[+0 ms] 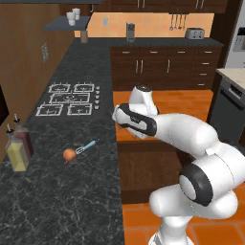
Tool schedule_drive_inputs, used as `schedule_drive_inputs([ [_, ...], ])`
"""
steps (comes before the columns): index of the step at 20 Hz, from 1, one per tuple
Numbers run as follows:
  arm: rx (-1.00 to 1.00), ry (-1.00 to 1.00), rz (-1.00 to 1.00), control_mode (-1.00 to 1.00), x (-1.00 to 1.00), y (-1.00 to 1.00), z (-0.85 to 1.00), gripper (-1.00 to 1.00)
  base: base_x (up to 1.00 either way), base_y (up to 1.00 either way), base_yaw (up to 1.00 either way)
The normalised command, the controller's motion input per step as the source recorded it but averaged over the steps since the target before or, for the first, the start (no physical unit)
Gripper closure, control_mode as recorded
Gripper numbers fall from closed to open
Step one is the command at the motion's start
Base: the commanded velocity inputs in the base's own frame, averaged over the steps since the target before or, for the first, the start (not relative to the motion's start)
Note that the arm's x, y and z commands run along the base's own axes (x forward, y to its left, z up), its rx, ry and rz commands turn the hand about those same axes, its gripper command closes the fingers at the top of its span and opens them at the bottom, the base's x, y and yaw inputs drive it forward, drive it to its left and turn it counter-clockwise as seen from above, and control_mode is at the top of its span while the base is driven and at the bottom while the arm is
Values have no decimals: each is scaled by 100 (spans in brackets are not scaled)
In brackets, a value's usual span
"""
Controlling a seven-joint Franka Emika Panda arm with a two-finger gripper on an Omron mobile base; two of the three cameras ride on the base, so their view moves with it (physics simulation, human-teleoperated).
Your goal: Pick the peeler from the drawer and place it on the counter.
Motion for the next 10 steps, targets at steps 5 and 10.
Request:
schedule_drive_inputs([
  [5,5,-3,3,-100,-76,-84,-6,-100,0,0,0],
  [10,5,-1,0,-100,-8,-62,1,-100,0,0,0],
])
